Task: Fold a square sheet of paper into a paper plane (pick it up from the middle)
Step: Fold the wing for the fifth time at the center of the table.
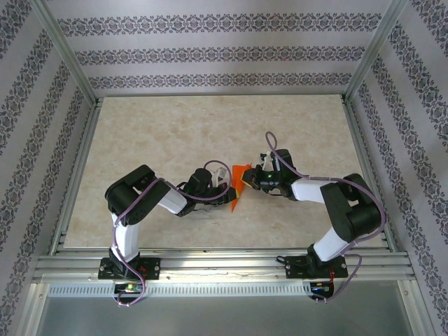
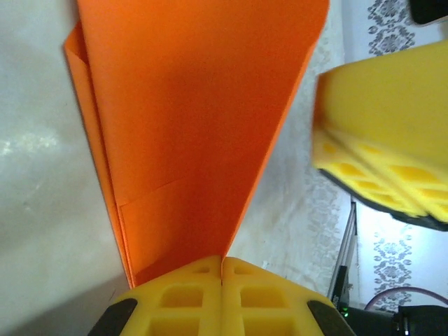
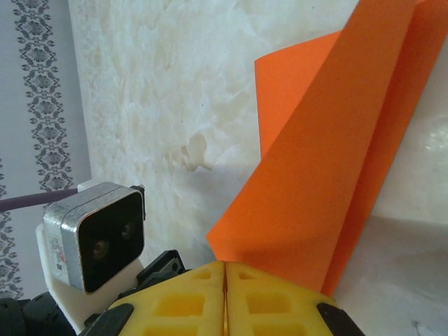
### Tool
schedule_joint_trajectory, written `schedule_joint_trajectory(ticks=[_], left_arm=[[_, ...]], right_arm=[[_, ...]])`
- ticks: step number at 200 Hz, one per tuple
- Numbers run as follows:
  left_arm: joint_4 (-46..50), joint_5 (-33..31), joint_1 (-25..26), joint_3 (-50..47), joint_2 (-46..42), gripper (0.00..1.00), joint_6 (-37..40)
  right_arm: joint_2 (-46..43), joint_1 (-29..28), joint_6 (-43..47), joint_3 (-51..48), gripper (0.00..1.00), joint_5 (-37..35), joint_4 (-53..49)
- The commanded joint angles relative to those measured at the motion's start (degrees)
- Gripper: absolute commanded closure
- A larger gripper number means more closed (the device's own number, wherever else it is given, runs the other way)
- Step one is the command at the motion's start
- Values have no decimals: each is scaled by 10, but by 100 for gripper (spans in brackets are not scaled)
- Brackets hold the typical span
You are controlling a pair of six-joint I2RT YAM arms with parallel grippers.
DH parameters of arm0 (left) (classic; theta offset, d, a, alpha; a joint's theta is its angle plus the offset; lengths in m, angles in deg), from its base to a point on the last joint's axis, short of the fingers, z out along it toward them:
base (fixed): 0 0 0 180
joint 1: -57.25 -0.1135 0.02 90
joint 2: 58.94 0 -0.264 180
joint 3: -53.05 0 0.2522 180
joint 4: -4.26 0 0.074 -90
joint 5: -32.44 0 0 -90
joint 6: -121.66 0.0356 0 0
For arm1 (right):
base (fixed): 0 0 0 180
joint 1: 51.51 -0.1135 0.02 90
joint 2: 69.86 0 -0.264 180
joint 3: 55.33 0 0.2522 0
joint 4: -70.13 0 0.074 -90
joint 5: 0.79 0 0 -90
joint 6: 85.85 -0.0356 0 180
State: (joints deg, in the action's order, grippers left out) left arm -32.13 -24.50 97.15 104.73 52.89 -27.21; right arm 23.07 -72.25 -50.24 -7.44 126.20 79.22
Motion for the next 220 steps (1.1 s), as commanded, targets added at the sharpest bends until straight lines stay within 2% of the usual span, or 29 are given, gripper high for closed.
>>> schedule_joint_trajectory(ticks=[1, 120, 220], left_arm=[[-57, 8, -8, -13, 15, 100, -25], [-107, -12, -14, -43, 36, 100, -97], [-76, -18, -18, -50, 37, 100, -131]], right_arm=[[21, 7, -17, -7, 91, 23, 66], [35, 14, 10, 4, 91, 50, 59], [74, 15, 16, 32, 91, 70, 58]])
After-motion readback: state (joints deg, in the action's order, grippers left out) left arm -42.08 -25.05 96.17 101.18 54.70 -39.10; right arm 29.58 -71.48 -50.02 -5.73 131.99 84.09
